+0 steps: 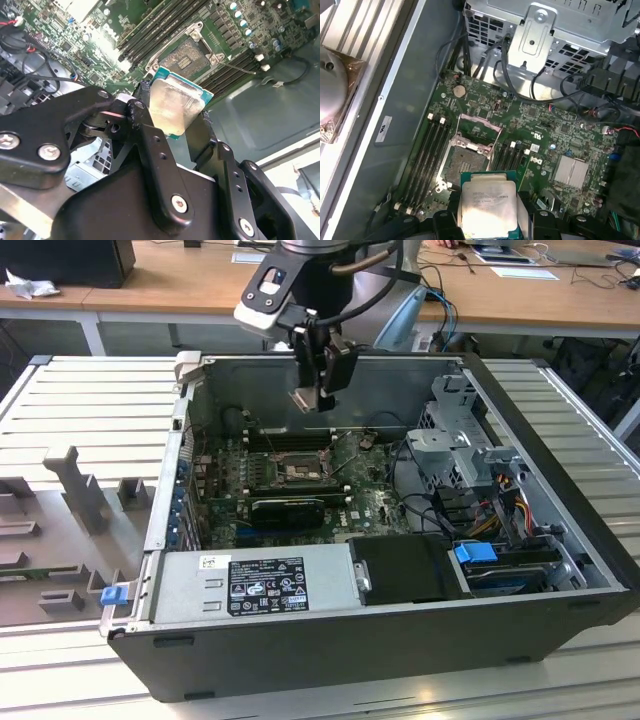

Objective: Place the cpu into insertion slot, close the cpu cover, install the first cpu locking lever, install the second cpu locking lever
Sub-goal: 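Place the cpu into insertion slot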

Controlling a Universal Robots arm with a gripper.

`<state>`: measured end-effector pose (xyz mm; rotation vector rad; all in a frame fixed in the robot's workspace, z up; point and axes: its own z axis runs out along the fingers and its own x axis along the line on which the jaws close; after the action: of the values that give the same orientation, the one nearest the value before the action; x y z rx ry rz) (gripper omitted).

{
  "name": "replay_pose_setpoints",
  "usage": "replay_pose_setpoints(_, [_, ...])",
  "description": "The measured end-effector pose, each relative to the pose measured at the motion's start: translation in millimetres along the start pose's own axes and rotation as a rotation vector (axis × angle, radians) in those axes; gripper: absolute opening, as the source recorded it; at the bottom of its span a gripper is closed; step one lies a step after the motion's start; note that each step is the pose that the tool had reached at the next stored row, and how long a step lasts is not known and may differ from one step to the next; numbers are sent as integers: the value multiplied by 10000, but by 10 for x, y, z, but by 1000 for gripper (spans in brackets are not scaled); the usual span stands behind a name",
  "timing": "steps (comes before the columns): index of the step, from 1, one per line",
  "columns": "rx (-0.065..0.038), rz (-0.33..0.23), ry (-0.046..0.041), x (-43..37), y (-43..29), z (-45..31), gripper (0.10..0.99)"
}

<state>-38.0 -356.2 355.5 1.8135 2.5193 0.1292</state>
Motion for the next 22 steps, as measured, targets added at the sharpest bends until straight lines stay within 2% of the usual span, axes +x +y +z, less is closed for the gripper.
replay_pose_setpoints(6, [-15,918,-89,0,-2,26,529])
replay_pose_setpoints(17, [-16,1046,-102,-2,-9,100,529])
replay_pose_setpoints(19, [-20,1197,-115,-2,-9,105,529])
replay_pose_setpoints(22, [-32,1791,-167,-2,-10,112,529])
